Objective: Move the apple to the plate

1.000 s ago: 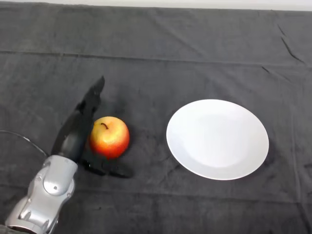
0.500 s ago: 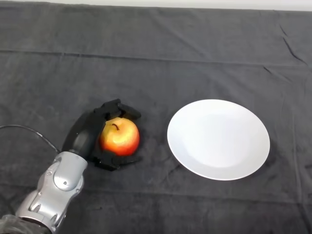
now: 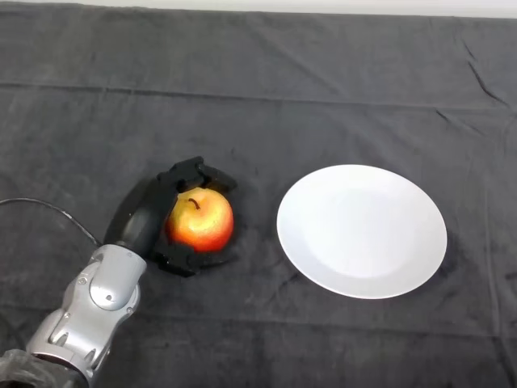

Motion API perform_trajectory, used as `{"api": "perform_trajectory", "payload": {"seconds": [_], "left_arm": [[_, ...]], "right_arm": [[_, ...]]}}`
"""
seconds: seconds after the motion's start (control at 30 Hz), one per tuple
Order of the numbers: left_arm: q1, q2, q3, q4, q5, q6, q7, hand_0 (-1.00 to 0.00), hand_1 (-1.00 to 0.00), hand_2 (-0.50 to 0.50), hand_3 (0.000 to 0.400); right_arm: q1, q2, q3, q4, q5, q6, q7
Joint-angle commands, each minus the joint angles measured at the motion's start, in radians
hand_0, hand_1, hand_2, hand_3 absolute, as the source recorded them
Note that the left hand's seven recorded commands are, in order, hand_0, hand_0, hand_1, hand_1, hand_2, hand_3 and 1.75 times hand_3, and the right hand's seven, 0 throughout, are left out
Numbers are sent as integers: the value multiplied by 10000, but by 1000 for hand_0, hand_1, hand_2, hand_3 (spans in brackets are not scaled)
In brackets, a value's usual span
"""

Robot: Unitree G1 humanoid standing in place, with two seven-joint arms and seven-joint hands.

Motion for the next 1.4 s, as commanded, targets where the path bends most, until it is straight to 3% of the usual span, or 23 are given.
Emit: {"api": "perform_trajectory", "payload": {"seconds": [0.03,0.37,0.87,1.4], "left_arm": [[-757,371,70,239,260,10,81,-1000,-1000,0,400],[-1383,83,2,584,514,-25,373,-1000,-1000,0,400],[-2509,-878,-679,1314,815,65,705,-1000,-1000,0,400],[-3234,-1628,-1936,2068,502,-347,899,-1000,-1000,0,400]], "right_arm": [[115,83,-54,-462,225,-62,-60],[113,78,-53,-450,229,-65,-53],[105,65,-56,-419,236,-71,-36],[93,48,-62,-376,244,-80,-11]]}}
